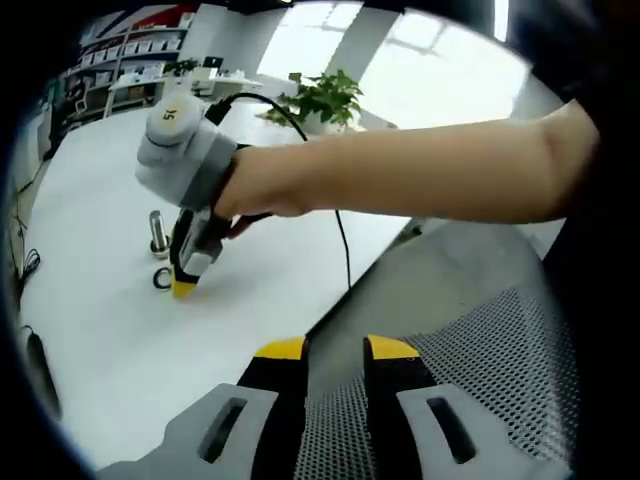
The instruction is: Place the washer onto the threaded stud by aligning its center hole with the stud, sliding it down to the base, and recovering from edge contact or off-axis alignment until the washer reaches the visible bottom stop.
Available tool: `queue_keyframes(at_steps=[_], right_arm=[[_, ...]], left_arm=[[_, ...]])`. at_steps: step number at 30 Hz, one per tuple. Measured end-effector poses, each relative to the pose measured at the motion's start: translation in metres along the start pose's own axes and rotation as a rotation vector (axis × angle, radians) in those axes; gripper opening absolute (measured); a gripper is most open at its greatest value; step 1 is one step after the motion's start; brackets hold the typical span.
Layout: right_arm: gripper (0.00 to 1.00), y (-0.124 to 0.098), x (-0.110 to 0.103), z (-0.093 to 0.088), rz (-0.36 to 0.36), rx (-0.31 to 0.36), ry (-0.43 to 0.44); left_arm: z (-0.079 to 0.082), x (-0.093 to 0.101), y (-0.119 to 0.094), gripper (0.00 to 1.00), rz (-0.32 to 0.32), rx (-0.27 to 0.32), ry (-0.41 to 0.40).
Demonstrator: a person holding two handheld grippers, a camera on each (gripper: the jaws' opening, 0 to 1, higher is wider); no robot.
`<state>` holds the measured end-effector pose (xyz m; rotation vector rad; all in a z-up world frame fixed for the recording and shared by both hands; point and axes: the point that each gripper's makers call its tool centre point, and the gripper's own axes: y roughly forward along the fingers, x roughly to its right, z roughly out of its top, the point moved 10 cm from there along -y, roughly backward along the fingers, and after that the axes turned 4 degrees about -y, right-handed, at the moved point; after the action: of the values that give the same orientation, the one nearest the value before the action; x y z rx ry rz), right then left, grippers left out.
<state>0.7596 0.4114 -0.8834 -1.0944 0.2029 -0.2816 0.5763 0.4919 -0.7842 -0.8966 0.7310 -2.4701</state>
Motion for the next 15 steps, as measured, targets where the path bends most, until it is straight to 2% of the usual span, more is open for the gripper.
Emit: queue_keyframes(at_steps=[1,6,8,9,10,11,13,15], right_arm=[[0.34,-0.0002,-0.0003,0.0008,-0.007,0.016,-0.005],[0.34,0.0022,0.0016,0.0043,-0.022,0.018,-0.019],[0.33,0.0040,0.0022,0.0061,-0.042,0.010,-0.079],[0.30,0.0038,0.0002,0.0060,-0.037,0.014,-0.053],[0.25,0.0037,-0.0005,0.0060,-0.029,0.018,-0.084],[0.24,0.0033,-0.0014,0.0043,-0.034,-0.007,-0.075],[0.23,0.0045,-0.0005,0.0085,-0.015,-0.011,-0.115],[0.23,0.0046,0.0017,0.0090,-0.010,-0.010,-0.118]], left_arm=[[-0.0001,-0.0001,0.0000,0.19,0.001,-0.001,-0.001],[-0.0003,-0.0002,0.0001,0.19,0.002,-0.002,-0.004],[-0.0005,-0.0002,0.0002,0.19,0.002,-0.003,-0.005],[-0.0005,-0.0002,0.0003,0.19,0.002,-0.005,-0.005],[-0.0006,-0.0001,0.0003,0.19,0.001,-0.006,-0.005],[-0.0005,-0.0001,0.0004,0.19,0.002,-0.006,-0.005],[-0.0005,-0.0001,0.0003,0.19,0.002,-0.006,-0.006],[-0.0004,0.0000,0.0004,0.19,0.001,-0.006,-0.004]])
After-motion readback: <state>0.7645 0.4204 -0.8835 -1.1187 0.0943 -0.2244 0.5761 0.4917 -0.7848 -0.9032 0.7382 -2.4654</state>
